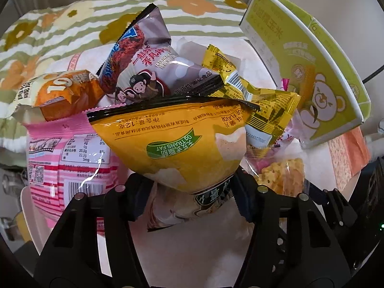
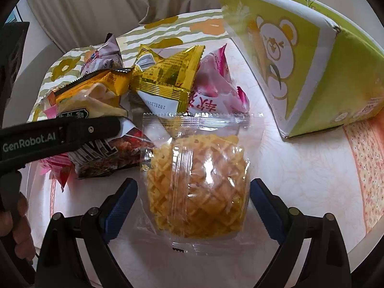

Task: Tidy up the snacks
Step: 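Grasp the yellow chip bag with the left tool while the right tool grasps the wrapped waffle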

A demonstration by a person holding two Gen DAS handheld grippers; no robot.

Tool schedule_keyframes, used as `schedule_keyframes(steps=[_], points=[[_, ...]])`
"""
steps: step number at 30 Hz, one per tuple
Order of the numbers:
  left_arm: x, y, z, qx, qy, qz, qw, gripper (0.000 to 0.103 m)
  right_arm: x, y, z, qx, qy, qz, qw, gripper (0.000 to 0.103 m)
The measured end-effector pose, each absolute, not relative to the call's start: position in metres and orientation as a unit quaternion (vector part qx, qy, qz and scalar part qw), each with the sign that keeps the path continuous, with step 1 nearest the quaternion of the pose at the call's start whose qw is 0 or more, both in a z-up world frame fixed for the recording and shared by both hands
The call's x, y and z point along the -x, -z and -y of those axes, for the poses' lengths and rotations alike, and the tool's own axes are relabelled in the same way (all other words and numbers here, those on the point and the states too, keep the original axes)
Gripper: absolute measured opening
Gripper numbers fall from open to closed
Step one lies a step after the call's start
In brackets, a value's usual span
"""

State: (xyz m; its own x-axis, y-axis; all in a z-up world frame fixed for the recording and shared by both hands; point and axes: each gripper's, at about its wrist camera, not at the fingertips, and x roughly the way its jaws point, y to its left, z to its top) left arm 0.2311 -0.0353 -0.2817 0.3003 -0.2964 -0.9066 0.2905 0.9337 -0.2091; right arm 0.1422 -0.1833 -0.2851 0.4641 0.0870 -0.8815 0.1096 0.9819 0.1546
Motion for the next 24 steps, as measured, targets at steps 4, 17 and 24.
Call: schedule_keyframes(steps=[4,17,24], points=[[-0.227,0.274,0.034,-0.001,0.180,-0.555,0.812,0.055,-0.145,0.285,0.180,-0.091,0.004,-0.520,0.849,0.093],[-0.220,0.266,0.022,-0.001,0.172,-0.551,0.816,0.055,-0.150,0.282,0.166,-0.064,0.000,-0.522,0.850,0.071],[-0.208,0.219,0.014,0.002,0.179,-0.519,0.836,0.055,-0.136,0.243,0.168,-0.065,-0.004,-0.496,0.866,0.071]])
